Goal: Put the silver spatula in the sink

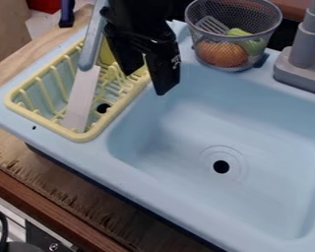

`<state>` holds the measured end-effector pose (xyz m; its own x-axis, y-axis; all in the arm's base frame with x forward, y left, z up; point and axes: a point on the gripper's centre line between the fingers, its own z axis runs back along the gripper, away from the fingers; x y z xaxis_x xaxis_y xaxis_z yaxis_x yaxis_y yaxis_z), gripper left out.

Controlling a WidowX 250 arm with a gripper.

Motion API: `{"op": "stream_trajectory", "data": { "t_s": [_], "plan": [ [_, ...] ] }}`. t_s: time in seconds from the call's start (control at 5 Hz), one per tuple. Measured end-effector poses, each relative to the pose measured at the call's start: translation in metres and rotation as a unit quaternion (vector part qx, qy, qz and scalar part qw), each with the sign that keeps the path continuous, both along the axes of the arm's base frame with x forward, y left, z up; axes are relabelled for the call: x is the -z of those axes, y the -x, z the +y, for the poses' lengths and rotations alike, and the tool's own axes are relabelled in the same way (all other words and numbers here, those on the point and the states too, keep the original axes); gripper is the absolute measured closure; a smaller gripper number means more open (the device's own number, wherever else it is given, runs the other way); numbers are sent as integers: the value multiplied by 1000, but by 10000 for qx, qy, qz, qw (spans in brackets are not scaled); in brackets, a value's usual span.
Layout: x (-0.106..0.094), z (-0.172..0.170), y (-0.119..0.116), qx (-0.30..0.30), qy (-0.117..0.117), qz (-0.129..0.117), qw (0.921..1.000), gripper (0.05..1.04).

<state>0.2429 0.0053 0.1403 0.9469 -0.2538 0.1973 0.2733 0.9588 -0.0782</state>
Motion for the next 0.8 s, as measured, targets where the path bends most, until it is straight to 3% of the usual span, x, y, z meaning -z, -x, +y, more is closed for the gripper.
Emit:
{"op": "stream_trajectory", "data": {
  "t_s": [0.2, 0.4, 0.6, 0.8],
  "plan": [
    [4, -1, 3, -89, 55, 106, 9999, 85],
    [1, -5, 4, -875, 299, 313, 9952, 85],
    [-14, -5, -5, -2059, 432, 236, 9773, 85],
    [-28, -6, -12, -2702, 610, 78, 9608, 85]
  ]
}}
